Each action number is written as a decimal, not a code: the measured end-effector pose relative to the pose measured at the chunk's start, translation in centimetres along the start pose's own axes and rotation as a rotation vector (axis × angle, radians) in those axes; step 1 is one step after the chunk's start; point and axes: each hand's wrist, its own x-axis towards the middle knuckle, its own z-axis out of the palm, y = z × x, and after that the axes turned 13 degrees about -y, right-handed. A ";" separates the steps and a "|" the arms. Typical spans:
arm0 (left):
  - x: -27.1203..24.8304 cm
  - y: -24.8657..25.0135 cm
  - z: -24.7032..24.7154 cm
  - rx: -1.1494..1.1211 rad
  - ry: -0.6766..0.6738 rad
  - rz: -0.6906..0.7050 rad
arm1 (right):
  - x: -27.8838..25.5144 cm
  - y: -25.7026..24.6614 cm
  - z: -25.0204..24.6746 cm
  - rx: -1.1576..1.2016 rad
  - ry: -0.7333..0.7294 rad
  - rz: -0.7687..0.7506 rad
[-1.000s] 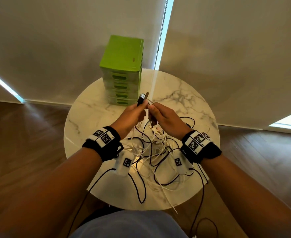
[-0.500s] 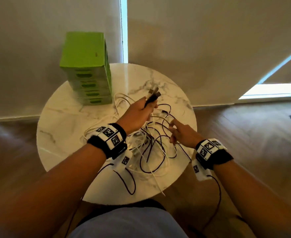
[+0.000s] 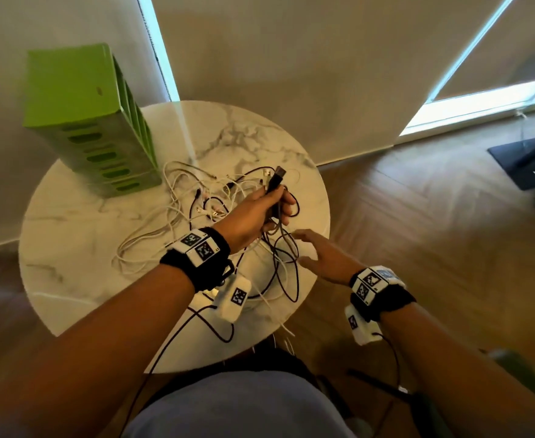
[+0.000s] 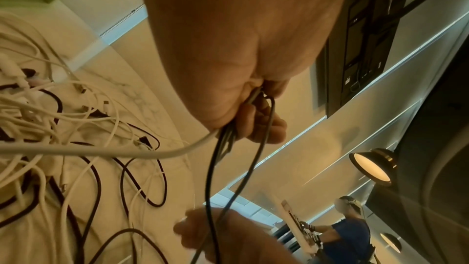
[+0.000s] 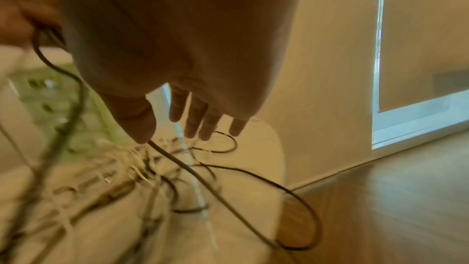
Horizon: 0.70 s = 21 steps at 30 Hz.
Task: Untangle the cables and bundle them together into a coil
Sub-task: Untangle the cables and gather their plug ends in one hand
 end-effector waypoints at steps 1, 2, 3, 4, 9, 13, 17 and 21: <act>0.1 0.0 0.0 0.014 0.002 -0.004 | 0.3 -1.2 0.0 0.037 0.016 -0.069; 0.1 0.0 -0.1 0.032 0.008 -0.004 | 0.7 -2.3 0.0 0.069 0.022 -0.102; 0.1 0.1 -0.2 0.058 0.019 -0.003 | 1.0 -3.4 -0.2 0.109 0.026 -0.126; 0.1 0.2 -0.4 0.084 0.037 -0.004 | 1.1 -4.1 -0.4 0.161 0.041 -0.131; -0.1 1.4 -2.0 0.251 0.177 0.063 | 0.6 -4.9 -1.6 0.181 0.230 -0.147; -0.6 2.2 -3.9 0.128 0.243 0.131 | 0.0 -1.2 -2.8 0.119 0.149 0.104; -0.9 2.5 -4.4 -0.070 0.175 0.152 | 0.3 0.8 -2.8 0.059 -0.097 0.393; -1.2 2.2 -4.0 -0.122 0.116 0.127 | 2.2 -3.8 -2.9 0.032 0.116 0.082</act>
